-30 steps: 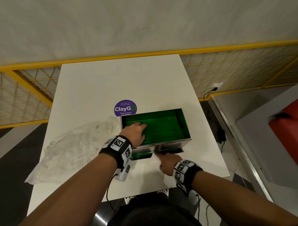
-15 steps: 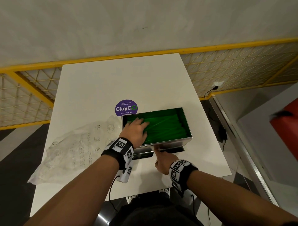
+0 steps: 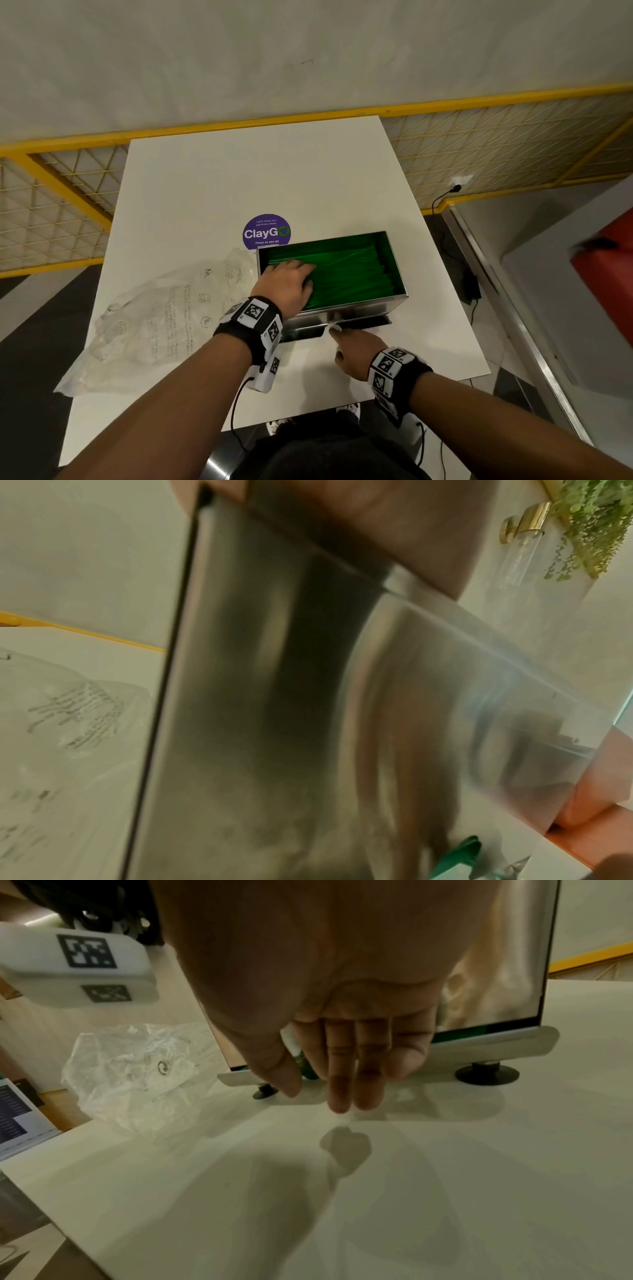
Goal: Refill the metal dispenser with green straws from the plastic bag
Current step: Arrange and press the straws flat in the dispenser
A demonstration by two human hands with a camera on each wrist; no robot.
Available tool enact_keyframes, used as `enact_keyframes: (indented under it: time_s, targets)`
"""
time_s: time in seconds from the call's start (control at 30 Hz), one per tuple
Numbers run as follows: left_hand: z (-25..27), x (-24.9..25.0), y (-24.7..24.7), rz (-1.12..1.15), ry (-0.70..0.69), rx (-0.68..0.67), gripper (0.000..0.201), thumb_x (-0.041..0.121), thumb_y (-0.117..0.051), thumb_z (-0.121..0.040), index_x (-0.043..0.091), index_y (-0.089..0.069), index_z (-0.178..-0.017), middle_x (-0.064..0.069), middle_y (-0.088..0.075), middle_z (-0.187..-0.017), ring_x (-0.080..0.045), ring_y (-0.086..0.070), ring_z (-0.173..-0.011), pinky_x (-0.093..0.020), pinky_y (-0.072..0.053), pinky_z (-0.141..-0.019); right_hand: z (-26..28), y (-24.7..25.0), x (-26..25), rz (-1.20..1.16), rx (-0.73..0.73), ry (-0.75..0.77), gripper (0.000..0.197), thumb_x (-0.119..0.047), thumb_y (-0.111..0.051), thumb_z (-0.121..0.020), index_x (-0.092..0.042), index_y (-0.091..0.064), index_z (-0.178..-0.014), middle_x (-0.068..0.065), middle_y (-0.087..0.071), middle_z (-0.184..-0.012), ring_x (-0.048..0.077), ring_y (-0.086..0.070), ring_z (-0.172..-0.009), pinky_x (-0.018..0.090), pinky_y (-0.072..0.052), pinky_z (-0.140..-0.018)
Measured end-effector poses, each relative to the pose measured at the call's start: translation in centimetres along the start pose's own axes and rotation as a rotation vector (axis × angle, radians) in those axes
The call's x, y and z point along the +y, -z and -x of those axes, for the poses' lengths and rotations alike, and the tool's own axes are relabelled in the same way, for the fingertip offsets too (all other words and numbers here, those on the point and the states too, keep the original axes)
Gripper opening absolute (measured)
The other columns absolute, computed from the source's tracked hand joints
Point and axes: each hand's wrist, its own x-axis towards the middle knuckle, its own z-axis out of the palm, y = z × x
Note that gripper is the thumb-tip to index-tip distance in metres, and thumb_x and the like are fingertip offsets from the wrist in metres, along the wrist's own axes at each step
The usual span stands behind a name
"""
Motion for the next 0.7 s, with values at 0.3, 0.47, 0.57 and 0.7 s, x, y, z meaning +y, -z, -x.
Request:
enact_keyframes:
  time_s: [0.3,0.47,0.57,0.7]
  targets:
    - [-1.0,-0.4,1.2,0.186,-0.044,-0.110,0.046,0.009,-0.039,-0.097,0.016,-0.040,-0.142,-0.012,-0.048,-0.139,-0.028,-0.047,-0.127,-0.032,-0.038,-0.106,3.5,6.5,-0.6,-0.062,0.372,0.159,0.015,-0.027,-0.045,-0.093,-0.016,-0.056,-0.094,0.004,-0.063,-0.090,0.026,-0.059,-0.079,0.033,-0.046,-0.068]
    - [-0.5,-0.2,0.8,0.046,-0.017,-0.238,0.058,0.013,-0.057,-0.088,0.019,-0.039,-0.142,-0.009,-0.051,-0.137,-0.027,-0.048,-0.126,-0.039,-0.040,-0.106,3.6,9.0,-0.3,-0.096,0.556,0.217,0.018,-0.021,-0.052,-0.090,-0.012,-0.063,-0.100,0.005,-0.061,-0.096,0.023,-0.056,-0.091,0.030,-0.044,-0.075]
    - [-0.6,-0.1,0.8,0.039,-0.024,-0.210,0.065,0.011,-0.062,-0.080,0.021,-0.040,-0.139,-0.011,-0.054,-0.127,-0.030,-0.054,-0.118,-0.042,-0.047,-0.097,1.7,10.9,0.8,0.031,0.350,0.056,0.049,-0.035,-0.043,-0.096,-0.016,-0.040,-0.141,0.005,-0.042,-0.143,0.024,-0.039,-0.130,0.040,-0.038,-0.105]
    - [-0.6,-0.1,1.0,-0.060,0.000,-0.231,0.072,0.018,-0.066,-0.079,0.024,-0.031,-0.141,-0.011,-0.050,-0.126,-0.032,-0.053,-0.116,-0.047,-0.048,-0.095,0.4,11.4,1.9,0.105,0.007,-0.064,0.055,-0.047,-0.029,-0.099,-0.016,-0.036,-0.144,0.010,-0.041,-0.146,0.029,-0.043,-0.131,0.046,-0.038,-0.106]
